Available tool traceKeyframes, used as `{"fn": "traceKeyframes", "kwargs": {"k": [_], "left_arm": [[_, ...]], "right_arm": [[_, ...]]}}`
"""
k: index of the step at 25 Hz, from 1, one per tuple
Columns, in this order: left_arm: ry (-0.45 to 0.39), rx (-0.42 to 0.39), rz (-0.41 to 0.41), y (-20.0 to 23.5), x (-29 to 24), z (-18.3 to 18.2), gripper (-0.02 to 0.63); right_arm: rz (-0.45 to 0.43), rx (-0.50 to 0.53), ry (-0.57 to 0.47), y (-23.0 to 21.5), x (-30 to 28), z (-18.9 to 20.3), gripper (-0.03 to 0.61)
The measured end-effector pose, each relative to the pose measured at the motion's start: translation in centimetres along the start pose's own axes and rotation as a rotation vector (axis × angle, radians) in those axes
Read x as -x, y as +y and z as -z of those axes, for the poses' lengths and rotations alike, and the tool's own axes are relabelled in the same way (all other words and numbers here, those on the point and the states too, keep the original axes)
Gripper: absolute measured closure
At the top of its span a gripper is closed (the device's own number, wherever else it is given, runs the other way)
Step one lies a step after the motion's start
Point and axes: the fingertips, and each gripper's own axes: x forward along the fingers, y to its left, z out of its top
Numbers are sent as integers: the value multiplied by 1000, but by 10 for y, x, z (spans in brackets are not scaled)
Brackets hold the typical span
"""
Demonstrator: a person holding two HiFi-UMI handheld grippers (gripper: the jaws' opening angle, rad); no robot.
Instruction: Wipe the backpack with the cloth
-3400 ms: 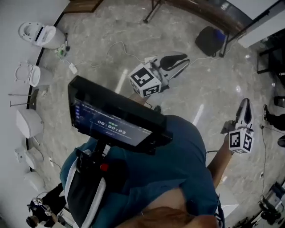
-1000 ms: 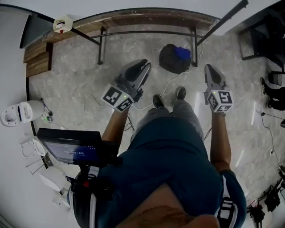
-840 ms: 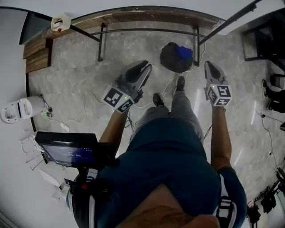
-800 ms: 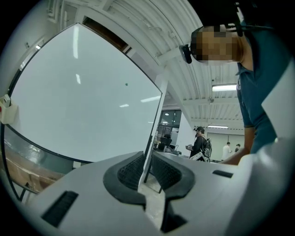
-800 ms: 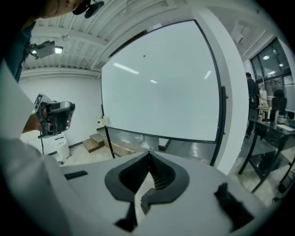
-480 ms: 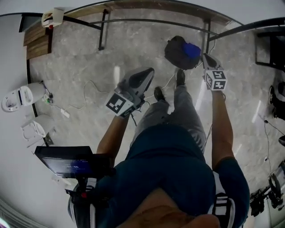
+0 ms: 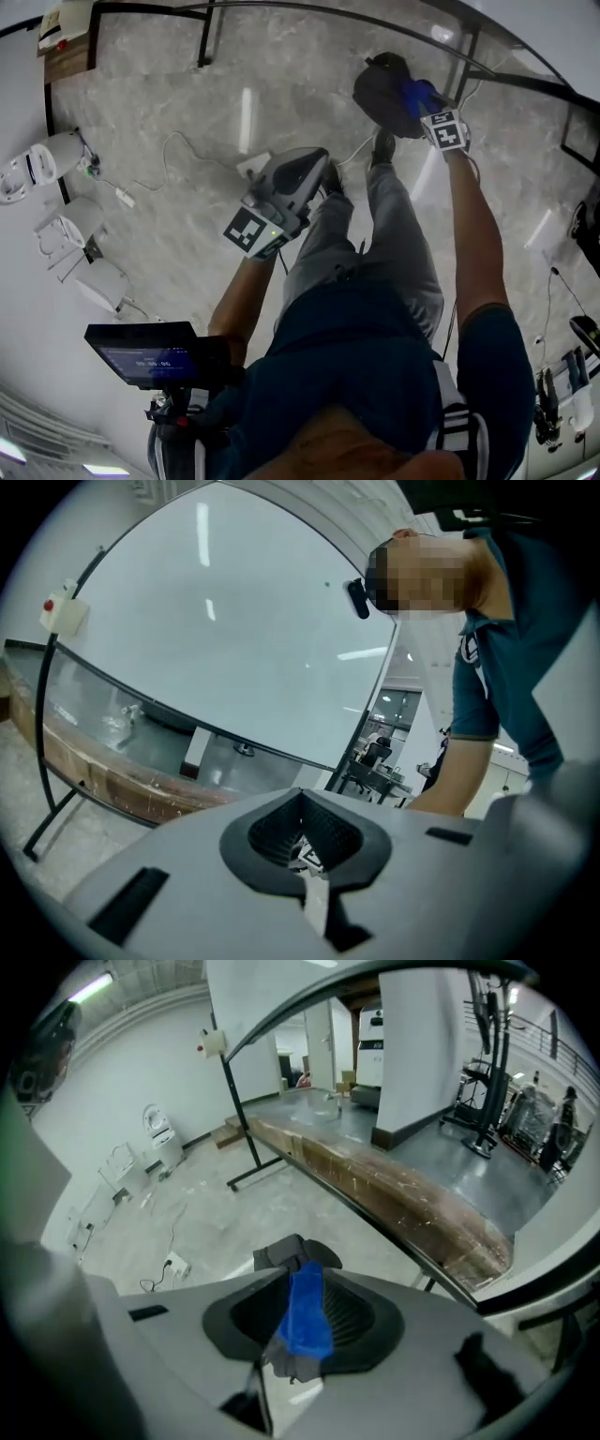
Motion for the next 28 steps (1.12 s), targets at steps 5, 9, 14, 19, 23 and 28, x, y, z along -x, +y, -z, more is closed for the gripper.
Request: {"fn": "traceKeyframes", "kwargs": {"k": [5,9,14,19,23,28], "left_arm": [[28,56,-34,27,-10,43,612],[27,79,-51,35,-10,54,612],[29,89,-59,35,-7,55,612],[37,95,-60,37,-10,64,612],[36,102,-53,37,-12,64,612],[36,110,-44,42,-18,65,612]], "right_arm": [[-5,107,110,-1,-66,23,408],[19,186,202,-3,-84,38,368],[50,268,240,-5,-88,37,370],[25,262,281,-2,-99,42,434],[30,275,300,2,-99,42,559],[35,247,301,3,-94,44,568]]}}
